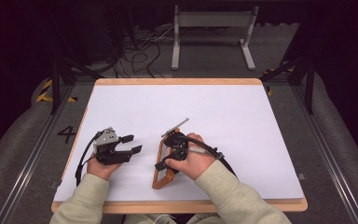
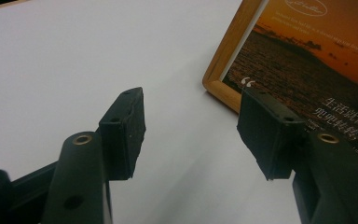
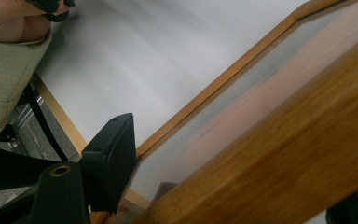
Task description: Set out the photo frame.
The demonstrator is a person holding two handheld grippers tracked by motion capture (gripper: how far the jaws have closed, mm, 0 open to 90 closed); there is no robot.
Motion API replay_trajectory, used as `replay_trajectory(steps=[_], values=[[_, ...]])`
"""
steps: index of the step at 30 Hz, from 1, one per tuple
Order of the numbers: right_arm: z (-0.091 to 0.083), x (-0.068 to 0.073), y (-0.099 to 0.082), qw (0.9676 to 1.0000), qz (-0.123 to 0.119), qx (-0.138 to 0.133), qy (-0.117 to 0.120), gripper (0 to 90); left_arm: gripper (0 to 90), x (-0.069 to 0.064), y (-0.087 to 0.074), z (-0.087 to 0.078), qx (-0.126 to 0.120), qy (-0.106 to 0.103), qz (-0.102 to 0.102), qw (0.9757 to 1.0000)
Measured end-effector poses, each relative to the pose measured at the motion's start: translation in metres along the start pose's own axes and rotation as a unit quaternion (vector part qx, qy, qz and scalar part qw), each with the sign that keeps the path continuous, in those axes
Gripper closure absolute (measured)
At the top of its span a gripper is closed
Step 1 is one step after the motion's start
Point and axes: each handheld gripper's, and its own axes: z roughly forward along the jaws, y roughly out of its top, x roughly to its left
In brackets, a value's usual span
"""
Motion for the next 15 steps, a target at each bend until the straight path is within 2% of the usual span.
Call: replay_trajectory(steps=[6, 10, 15], values=[[-0.004, 0.004, 0.0, 0.9997, 0.015, 0.012, -0.018, 45.1, 41.4, 0.0, 0.0, 0.0, 0.0, -0.001, 0.002, 1.0], [-0.011, 0.003, 0.002, 0.9991, 0.017, 0.017, -0.034, 60.5, 41.2, 0.0, 0.0, 0.0, 0.001, -0.002, -0.001, 1.0], [-0.019, 0.0, 0.005, 0.9995, 0.011, 0.009, -0.029, 69.7, 41.2, 0.001, 0.0, -0.001, 0.002, -0.001, 0.0, 1.0]])
